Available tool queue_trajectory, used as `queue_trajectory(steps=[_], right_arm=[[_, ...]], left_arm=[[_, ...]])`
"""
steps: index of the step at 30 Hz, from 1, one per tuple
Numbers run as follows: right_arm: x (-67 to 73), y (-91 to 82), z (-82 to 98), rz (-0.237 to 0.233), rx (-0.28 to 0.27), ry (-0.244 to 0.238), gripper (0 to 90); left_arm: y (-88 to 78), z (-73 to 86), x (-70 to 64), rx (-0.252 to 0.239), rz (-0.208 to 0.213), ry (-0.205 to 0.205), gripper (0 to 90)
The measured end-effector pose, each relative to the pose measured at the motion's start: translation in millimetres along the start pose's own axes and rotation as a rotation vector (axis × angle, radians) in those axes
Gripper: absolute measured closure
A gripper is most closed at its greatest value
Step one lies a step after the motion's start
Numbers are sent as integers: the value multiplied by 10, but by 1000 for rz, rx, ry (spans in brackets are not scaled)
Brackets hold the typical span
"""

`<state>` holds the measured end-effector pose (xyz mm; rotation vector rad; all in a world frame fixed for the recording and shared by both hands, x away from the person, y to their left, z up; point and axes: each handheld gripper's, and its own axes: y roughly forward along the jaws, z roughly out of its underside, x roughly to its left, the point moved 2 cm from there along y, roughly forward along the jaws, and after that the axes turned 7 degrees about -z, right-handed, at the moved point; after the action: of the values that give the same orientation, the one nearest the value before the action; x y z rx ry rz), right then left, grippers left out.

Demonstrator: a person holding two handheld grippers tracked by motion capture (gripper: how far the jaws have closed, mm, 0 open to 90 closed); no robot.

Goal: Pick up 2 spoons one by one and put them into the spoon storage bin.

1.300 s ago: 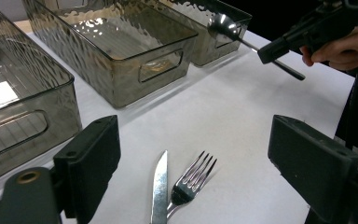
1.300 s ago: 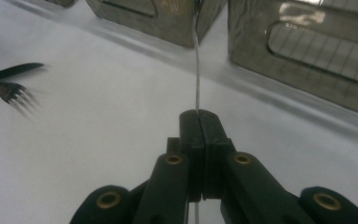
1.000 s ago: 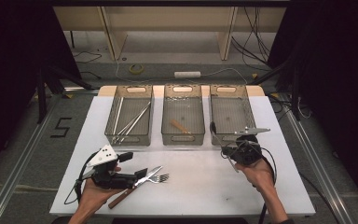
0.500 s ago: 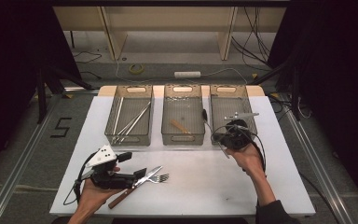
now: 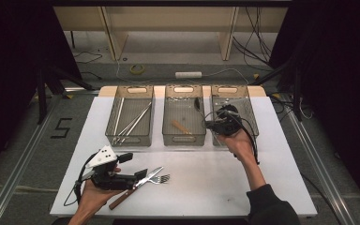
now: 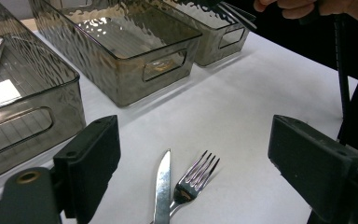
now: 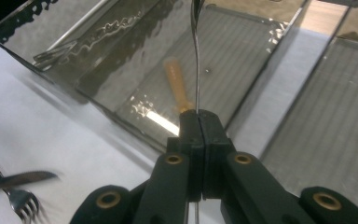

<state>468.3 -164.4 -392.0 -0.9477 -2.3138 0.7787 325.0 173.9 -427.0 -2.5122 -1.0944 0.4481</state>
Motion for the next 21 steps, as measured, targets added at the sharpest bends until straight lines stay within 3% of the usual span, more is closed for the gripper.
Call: queue_trajectory(steps=[7,21], right_arm=[[34,160,-186,-6,9,-8,900],[-27,388,-432,15,28,1,900]], left_arm=[[-7,1,-1,-3,5,-6,163],[-12,-2,-4,-7,9,0,163]])
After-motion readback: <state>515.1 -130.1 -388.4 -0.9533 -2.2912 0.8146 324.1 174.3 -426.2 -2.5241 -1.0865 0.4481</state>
